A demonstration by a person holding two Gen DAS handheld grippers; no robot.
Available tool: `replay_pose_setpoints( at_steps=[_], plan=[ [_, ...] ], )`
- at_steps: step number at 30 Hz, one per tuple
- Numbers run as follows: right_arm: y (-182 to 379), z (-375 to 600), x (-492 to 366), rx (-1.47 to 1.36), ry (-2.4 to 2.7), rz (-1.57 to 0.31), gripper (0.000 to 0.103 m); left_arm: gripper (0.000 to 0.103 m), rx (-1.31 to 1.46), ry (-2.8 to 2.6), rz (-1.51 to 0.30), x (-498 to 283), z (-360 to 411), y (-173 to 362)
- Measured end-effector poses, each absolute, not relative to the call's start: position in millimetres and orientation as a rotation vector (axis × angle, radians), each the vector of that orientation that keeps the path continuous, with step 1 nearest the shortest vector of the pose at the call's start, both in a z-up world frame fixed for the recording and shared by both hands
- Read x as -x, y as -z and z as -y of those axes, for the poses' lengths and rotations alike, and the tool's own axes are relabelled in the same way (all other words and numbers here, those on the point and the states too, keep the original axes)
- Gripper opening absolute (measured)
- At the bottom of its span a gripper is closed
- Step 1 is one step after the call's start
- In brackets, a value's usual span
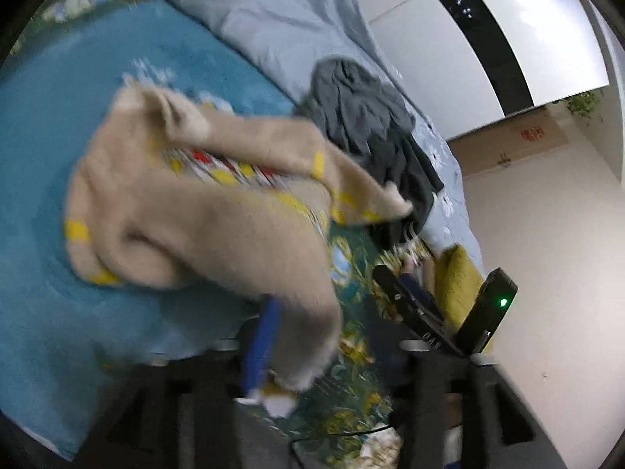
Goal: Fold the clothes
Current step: 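Grasp the beige sweater with the left gripper and pull it off the pile, then grasp a sleeve with the right gripper while the left gripper holds the sweater body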
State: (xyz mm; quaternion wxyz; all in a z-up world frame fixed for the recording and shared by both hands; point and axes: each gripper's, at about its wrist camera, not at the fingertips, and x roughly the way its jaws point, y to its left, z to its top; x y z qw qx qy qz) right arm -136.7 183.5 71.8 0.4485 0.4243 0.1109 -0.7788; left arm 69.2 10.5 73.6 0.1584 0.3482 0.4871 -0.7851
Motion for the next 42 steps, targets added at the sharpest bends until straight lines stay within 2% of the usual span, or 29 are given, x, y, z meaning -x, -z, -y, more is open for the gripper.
replay_pose_setpoints(
  at_steps=[3, 9, 12, 18, 20, 22, 23, 24, 25, 27, 29, 30, 31, 34, 42],
  plan=[
    [-74, -147, 139, -1.006, 1.864, -0.339, 0.103, 0.067, -0.921, 2.169, -1.371, -89, 16, -70],
    [-45, -64, 114, -0.892, 1.734, -0.706, 0.102, 0.068, -0.921, 1.867, -1.398, -120, 76, -11],
    [-18, -29, 105, -0.823, 1.704, -0.888, 0.092, 0.068, -0.962, 1.770, -1.426, -127, 97, 21],
    [20, 10, 100, -0.782, 1.598, -1.095, 0.086, 0.068, -1.015, 1.711, -1.429, -126, 130, 63],
    [24, 19, 99, -0.752, 1.585, -1.143, 0.079, 0.068, -1.015, 1.703, -1.447, -124, 137, 73],
    [23, 26, 104, -0.771, 1.612, -1.143, 0.051, 0.068, -1.010, 1.697, -1.472, -122, 143, 80],
    [21, 28, 109, -0.801, 1.622, -1.108, 0.046, 0.068, -1.006, 1.697, -1.490, -120, 145, 82],
    [18, 30, 112, -0.826, 1.633, -1.074, 0.035, 0.068, -1.001, 1.696, -1.508, -119, 146, 84],
    [14, 31, 116, -0.850, 1.643, -1.039, 0.030, 0.068, -0.997, 1.686, -1.520, -118, 147, 86],
    [5, 31, 116, -0.839, 1.680, -1.011, 0.026, 0.066, -0.986, 1.659, -1.550, -119, 148, 86],
    [-8, 30, 114, -0.813, 1.715, -0.993, 0.024, 0.064, -0.967, 1.687, -1.507, -119, 144, 73],
    [-14, 28, 116, -0.808, 1.732, -0.983, 0.023, 0.051, -0.958, 1.705, -1.480, -119, 141, 66],
    [-20, 27, 117, -0.805, 1.749, -0.972, 0.021, 0.034, -0.949, 1.722, -1.453, -119, 138, 59],
    [-43, 16, 123, -0.803, 1.812, -0.926, 0.020, 0.022, -0.920, 1.771, -1.371, -119, 131, 37],
    [-116, -25, 141, -0.746, 1.985, -0.776, 0.019, 0.019, -0.836, 1.900, -1.131, -115, 111, -27]
  ],
)
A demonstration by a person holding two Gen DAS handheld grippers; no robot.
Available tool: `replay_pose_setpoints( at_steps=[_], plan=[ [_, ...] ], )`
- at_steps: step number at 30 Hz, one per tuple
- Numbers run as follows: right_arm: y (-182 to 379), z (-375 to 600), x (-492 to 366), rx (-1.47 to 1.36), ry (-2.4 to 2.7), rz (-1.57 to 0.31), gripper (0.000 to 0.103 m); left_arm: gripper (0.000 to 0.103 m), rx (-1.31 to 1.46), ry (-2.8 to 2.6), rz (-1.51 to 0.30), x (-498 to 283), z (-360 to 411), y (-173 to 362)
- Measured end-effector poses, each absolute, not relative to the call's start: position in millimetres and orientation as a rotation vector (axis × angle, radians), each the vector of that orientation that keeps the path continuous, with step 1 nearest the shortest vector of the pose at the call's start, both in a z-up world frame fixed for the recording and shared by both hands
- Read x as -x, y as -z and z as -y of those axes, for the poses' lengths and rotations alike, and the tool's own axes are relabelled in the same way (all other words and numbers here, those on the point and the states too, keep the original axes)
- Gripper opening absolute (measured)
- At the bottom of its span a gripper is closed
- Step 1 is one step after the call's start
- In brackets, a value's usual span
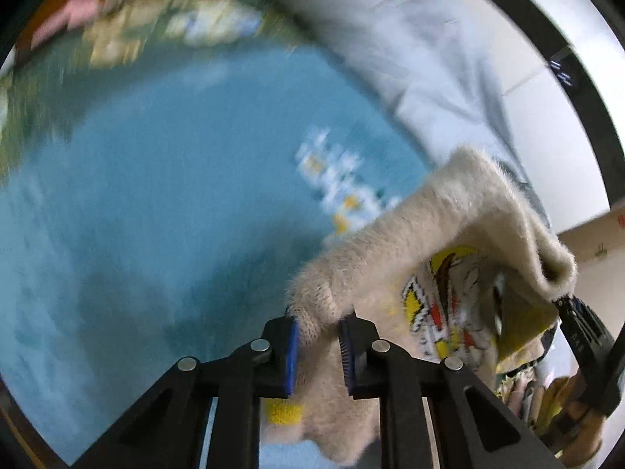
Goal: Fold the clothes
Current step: 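Grasp a sleeve with the right gripper while the left gripper holds the sweater body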
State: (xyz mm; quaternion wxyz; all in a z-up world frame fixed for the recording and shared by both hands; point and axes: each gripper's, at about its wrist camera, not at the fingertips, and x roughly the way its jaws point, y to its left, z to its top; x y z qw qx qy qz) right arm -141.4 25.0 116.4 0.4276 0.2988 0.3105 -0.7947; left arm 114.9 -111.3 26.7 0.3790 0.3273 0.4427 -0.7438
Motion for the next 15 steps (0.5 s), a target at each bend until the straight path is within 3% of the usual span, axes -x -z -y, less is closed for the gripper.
replay_pose_setpoints(
  at_steps=[7, 15],
  plan=[
    [-205, -77, 155, -0.681, 2.115, -0.497, 0.019, 0.019, -0.718, 2.102, -0.754, -90, 94, -148],
    [-269, -149, 112, -0.511, 2.152, -0.409, 0.018, 0.019, -0.530, 2.246, -0.531, -117, 48, -241]
  ],
)
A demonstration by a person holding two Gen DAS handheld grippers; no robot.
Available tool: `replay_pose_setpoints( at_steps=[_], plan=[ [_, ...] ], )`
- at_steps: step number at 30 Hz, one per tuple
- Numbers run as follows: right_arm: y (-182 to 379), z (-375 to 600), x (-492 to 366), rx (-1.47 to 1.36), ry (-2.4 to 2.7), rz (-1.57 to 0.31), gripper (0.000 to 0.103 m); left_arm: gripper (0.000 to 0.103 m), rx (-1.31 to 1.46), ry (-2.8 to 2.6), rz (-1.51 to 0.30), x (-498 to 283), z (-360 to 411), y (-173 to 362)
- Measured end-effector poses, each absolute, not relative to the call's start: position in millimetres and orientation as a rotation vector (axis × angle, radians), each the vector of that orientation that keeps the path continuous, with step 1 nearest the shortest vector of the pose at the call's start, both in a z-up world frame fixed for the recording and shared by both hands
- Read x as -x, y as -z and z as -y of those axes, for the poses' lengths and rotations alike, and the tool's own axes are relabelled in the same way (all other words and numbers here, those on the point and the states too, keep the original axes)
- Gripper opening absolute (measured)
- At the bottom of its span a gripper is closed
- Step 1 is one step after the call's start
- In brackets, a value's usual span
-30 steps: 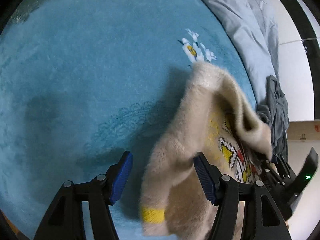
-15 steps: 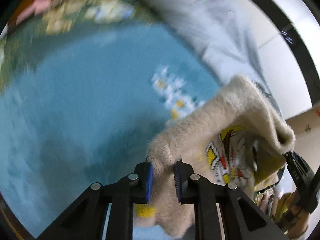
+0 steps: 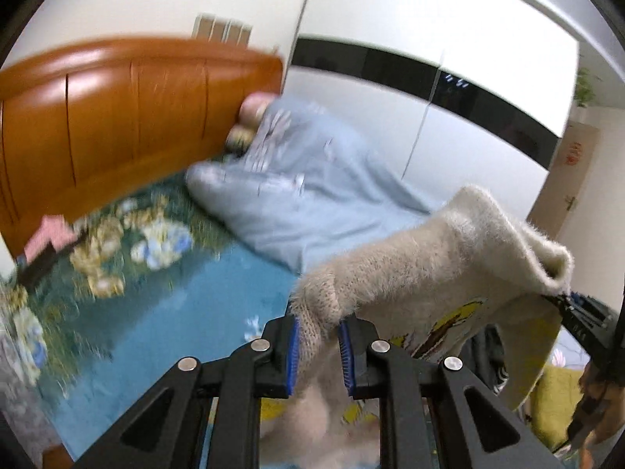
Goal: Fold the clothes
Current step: 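Grasp a sleeve with the right gripper while the left gripper holds the sweater body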
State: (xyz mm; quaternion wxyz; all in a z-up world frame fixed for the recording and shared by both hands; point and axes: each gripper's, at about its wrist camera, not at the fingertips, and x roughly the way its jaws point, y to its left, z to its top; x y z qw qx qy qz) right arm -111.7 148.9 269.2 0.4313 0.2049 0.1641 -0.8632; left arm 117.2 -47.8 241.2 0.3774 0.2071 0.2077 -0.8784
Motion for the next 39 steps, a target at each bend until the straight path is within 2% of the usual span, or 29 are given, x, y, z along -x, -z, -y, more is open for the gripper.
replay_pose_setpoints(
  at_steps=[4, 10, 15, 18, 21, 25, 29, 34, 39],
  plan=[
    [-293, -188, 82, -0.428, 2.153, -0.359, 0.018, 0.019, -0.513, 2.261, -0.450, -138, 19, -263],
    [-325, -252, 40, -0.314, 2.109, -0.287, 0.017, 0.018, -0.418, 2.307, -0.435, -180, -25, -298],
    [-359, -302, 21, -0.282, 1.993, -0.213, 0.017, 0.018, -0.353, 2.378, -0.340, -210, -64, -342],
    [-365, -306, 25, -0.327, 1.924, -0.221, 0.017, 0.018, -0.404, 2.383, -0.298, -205, -64, -351],
    [-334, -278, 49, -0.482, 1.854, -0.280, 0.017, 0.018, -0.526, 2.332, -0.324, -184, -38, -328],
    [-263, -230, 88, -0.756, 1.796, -0.337, 0.017, 0.018, -0.717, 2.225, -0.538, -151, 10, -254],
    [-186, -192, 119, -0.996, 1.762, -0.326, 0.017, 0.018, -0.888, 2.089, -0.663, -128, 38, -171],
    [-114, -166, 157, -1.254, 1.734, -0.272, 0.017, 0.018, -1.019, 1.999, -0.672, -103, 60, -126],
    [-90, -130, 183, -1.294, 1.751, -0.258, 0.017, 0.019, -1.141, 1.910, -0.673, -79, 82, -84]
  ],
)
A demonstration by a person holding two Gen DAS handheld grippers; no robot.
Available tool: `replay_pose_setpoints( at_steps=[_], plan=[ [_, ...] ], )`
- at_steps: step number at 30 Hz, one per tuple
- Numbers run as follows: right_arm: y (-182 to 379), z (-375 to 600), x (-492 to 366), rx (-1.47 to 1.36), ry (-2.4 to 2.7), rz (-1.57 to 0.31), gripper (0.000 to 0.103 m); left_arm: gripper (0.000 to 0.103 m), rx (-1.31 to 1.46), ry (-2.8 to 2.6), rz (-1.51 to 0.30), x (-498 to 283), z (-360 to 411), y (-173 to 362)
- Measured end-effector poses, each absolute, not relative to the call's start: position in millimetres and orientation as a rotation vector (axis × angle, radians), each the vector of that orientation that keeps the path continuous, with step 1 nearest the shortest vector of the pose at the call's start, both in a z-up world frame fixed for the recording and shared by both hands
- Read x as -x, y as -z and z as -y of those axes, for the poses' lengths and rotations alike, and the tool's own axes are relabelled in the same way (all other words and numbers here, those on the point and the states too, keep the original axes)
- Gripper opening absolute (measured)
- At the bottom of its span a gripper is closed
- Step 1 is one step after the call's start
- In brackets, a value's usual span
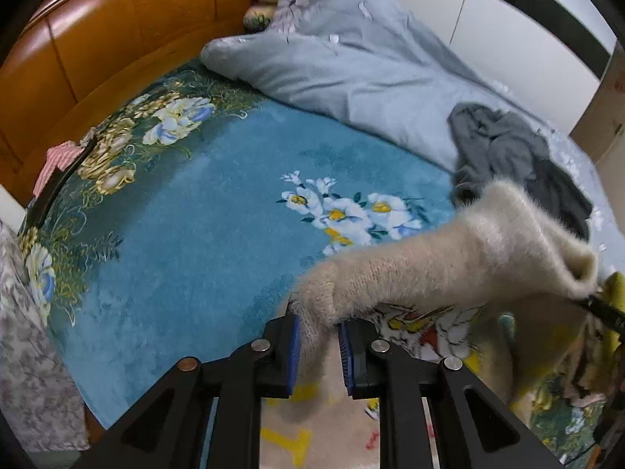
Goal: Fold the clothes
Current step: 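Grasp a sleeve with the right gripper while the left gripper holds the sweater body, then lift and shake the sweater out with both grippers over the blanket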
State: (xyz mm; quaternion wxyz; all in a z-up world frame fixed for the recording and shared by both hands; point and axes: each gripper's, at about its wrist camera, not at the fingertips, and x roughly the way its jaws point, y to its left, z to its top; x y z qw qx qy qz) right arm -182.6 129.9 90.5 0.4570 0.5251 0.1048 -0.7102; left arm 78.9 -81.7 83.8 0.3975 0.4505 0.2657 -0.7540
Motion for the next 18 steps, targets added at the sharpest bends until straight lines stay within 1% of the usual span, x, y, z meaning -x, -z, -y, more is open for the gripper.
replay_pose_setpoints(
  at_steps=[4, 8, 11, 12, 13, 14, 15, 16, 18],
  plan=[
    [-70, -96, 198, -1.330, 1.756, -0.309, 0.017, 0.021, -1.217, 1.831, -0.687, -59, 113, -61],
    [-51, -74, 209, -1.353, 1.793, -0.379, 0.018, 0.022, -1.266, 1.780, -0.721, -44, 135, -42],
    [-41, -64, 211, -1.364, 1.808, -0.441, 0.023, 0.027, -1.301, 1.745, -0.759, -35, 147, -31],
    [-40, -63, 211, -1.360, 1.810, -0.451, 0.030, 0.029, -1.305, 1.735, -0.772, -33, 149, -30],
    [-40, -61, 211, -1.355, 1.813, -0.461, 0.036, 0.037, -1.308, 1.729, -0.791, -31, 152, -29],
    [-39, -60, 211, -1.351, 1.816, -0.470, 0.039, 0.041, -1.304, 1.733, -0.827, -30, 154, -29],
    [-38, -59, 211, -1.346, 1.818, -0.480, 0.051, 0.051, -1.299, 1.741, -0.869, -30, 157, -30],
    [-39, -61, 209, -1.343, 1.799, -0.464, 0.062, 0.057, -1.288, 1.755, -0.901, -30, 158, -31],
    [-42, -67, 205, -1.322, 1.774, -0.457, 0.068, 0.060, -1.244, 1.822, -0.975, -35, 156, -37]
  ],
)
